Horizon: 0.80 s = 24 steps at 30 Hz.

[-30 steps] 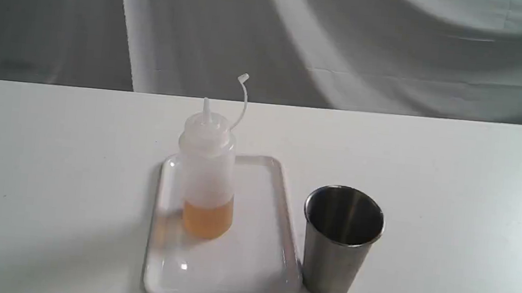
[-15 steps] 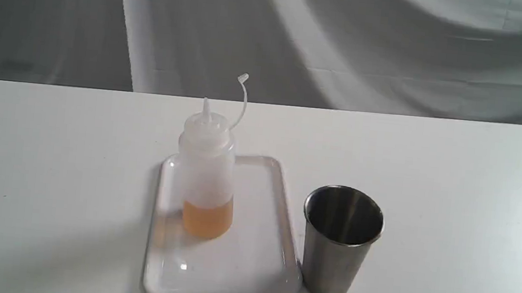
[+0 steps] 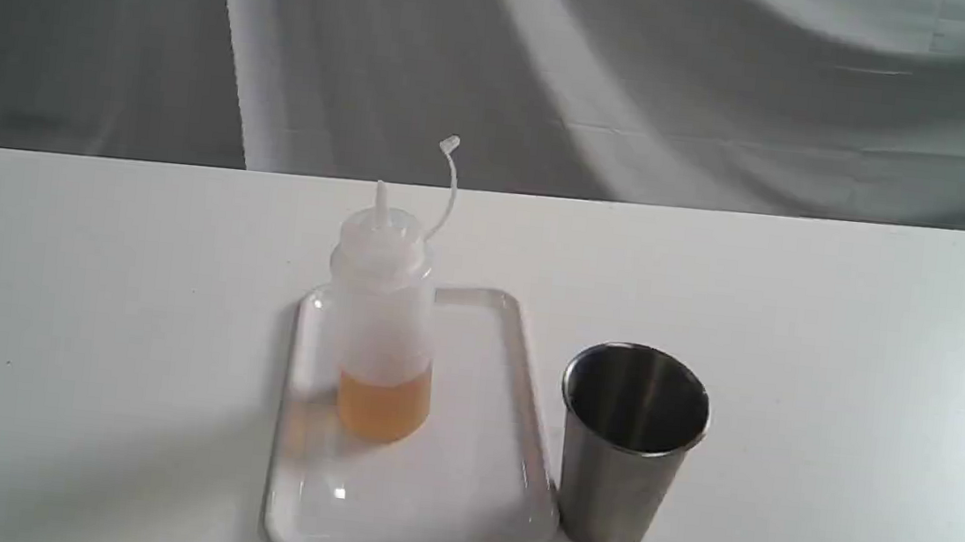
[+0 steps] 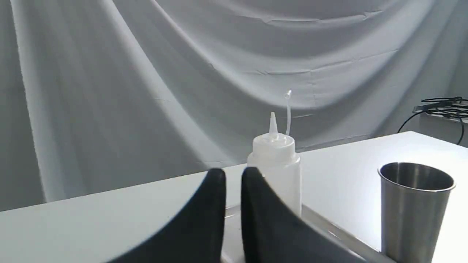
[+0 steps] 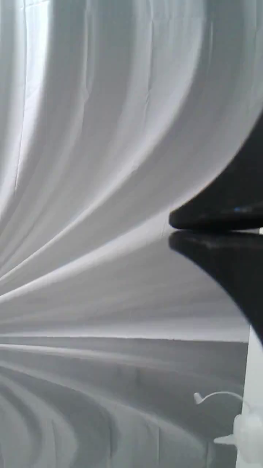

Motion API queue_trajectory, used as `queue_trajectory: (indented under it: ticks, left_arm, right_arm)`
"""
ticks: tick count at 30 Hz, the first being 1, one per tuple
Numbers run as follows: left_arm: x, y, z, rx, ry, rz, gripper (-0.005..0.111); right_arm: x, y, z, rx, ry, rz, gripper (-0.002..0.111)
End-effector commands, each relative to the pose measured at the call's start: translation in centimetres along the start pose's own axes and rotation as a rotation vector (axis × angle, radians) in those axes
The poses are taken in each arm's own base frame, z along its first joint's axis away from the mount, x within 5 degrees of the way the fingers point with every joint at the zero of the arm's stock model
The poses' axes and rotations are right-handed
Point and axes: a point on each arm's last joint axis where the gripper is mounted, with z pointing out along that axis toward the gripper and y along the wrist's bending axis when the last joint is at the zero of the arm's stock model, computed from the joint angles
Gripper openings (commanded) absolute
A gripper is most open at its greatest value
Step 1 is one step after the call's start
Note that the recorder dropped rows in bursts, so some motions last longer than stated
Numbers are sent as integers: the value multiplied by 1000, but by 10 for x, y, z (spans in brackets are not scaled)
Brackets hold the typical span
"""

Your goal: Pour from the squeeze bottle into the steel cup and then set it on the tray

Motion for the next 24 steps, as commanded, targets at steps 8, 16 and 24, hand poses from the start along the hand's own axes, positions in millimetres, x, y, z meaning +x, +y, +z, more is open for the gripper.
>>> queue_trajectory:
  ticks: [8,16,24]
  left_arm:
    - [0,0,0,-1,-10,4,8]
    - [0,0,0,-1,-10,4,8]
    - [0,0,0,-1,-10,4,8]
  right_arm:
    - [38,-9,-24,150,2,-46,0]
    - [49,-11,-26,183,86,-63,0]
    - [51,-12,-26,188,119,-121,0]
